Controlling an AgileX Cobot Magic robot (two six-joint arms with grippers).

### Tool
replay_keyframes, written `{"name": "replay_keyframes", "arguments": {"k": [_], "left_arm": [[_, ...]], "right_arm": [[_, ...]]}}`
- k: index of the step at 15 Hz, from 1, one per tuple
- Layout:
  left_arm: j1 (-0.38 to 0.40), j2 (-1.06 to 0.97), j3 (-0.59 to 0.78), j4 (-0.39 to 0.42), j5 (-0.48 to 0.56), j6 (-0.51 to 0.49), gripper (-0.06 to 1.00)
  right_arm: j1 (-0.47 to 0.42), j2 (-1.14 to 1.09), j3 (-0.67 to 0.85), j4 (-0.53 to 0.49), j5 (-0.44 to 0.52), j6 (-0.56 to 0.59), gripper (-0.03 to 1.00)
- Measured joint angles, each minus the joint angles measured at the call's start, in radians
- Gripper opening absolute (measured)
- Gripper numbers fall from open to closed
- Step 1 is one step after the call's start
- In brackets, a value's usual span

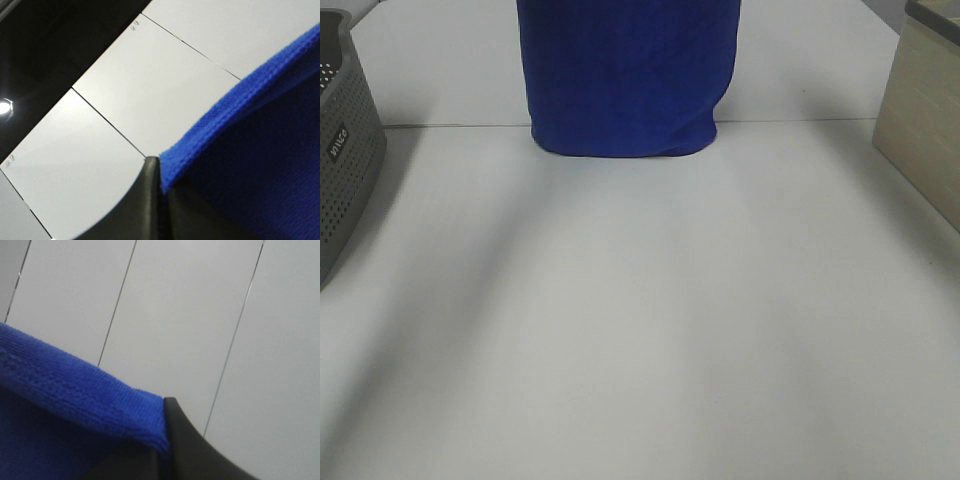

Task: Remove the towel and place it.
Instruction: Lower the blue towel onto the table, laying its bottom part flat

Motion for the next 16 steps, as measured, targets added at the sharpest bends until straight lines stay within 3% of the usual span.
{"name": "replay_keyframes", "arguments": {"k": [3, 6, 7, 10, 12, 14, 16], "left_arm": [[-0.016, -0.001, 0.000, -0.005, 0.217, -0.076, 0.00], [-0.037, -0.032, 0.000, -0.029, 0.475, -0.194, 0.00], [-0.046, -0.053, 0.000, -0.041, 0.571, -0.231, 0.00], [-0.049, -0.120, 0.000, -0.053, 0.879, -0.338, 0.00], [-0.044, -0.162, 0.000, -0.057, 1.152, -0.396, 0.00], [-0.043, -0.188, 0.000, -0.082, 1.332, -0.438, 0.00], [-0.043, -0.222, 0.000, -0.096, 1.448, -0.519, 0.00]], "right_arm": [[0.002, -0.009, 0.000, -0.016, 0.225, 0.074, 0.02], [0.008, -0.049, 0.000, 0.090, 0.447, 0.062, 0.02], [0.008, -0.068, 0.000, 0.173, 0.533, 0.012, 0.02], [0.008, -0.104, 0.000, 0.529, 0.863, -0.301, 0.02], [0.006, -0.118, 0.000, 0.690, 1.143, -0.459, 0.02], [0.006, -0.139, 0.000, 0.731, 1.298, -0.484, 0.02], [0.006, -0.167, 0.000, 0.772, 1.392, -0.485, 0.02]]}}
